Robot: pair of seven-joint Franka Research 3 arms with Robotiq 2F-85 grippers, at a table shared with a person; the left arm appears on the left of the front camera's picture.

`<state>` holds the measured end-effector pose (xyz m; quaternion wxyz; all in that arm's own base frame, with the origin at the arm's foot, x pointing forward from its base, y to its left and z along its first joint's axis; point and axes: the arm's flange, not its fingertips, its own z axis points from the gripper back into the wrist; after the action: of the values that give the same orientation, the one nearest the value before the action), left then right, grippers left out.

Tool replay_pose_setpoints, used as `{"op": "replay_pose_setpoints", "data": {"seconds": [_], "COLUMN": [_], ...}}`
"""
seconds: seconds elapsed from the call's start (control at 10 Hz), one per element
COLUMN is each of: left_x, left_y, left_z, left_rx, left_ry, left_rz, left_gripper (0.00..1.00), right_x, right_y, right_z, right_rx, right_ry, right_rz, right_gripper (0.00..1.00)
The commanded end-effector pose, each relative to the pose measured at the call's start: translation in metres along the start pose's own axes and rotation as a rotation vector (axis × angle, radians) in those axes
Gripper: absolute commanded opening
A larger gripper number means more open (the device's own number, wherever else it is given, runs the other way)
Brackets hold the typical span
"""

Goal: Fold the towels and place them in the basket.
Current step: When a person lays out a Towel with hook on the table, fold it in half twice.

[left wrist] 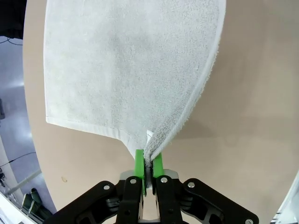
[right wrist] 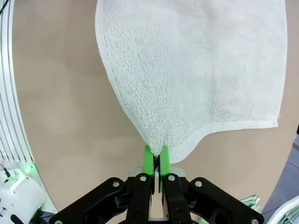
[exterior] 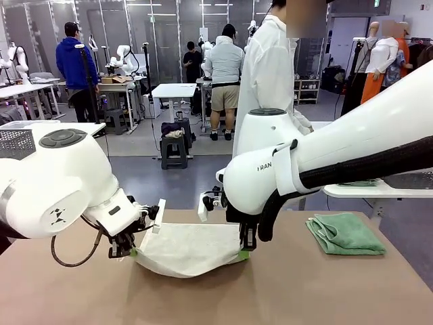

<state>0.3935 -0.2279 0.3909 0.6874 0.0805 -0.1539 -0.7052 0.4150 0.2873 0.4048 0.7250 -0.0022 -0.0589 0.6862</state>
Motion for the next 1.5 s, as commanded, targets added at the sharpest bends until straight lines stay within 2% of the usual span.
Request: {"op": "replay_pose_setpoints", "data": {"seconds": [0.0,0.7,1.0,1.2,1.4], "left_x": [-0.001,0.0,-0.007,-0.008,-0.009], "left_y": [0.001,0.0,0.065,0.101,0.137], "left_z": [0.001,-0.001,-0.002,-0.007,-0.015], "left_rx": [0.005,-0.002,-0.28,-0.386,-0.424], "left_ry": [-0.001,0.0,-0.041,-0.066,-0.055], "left_rz": [0.003,0.0,0.048,0.07,0.096], "left_gripper": [0.08,0.08,0.08,0.08,0.08], "right_x": [-0.001,0.0,0.0,0.005,0.006], "right_y": [0.002,0.001,-0.062,-0.098,-0.137], "right_z": [-0.004,-0.001,0.016,0.024,0.022], "right_rx": [0.001,0.002,0.246,0.335,0.404], "right_ry": [0.001,0.002,0.008,0.004,0.0], "right_rz": [-0.002,0.001,-0.033,-0.043,-0.047], "right_gripper": [0.06,0.06,0.06,0.06,0.06]}}
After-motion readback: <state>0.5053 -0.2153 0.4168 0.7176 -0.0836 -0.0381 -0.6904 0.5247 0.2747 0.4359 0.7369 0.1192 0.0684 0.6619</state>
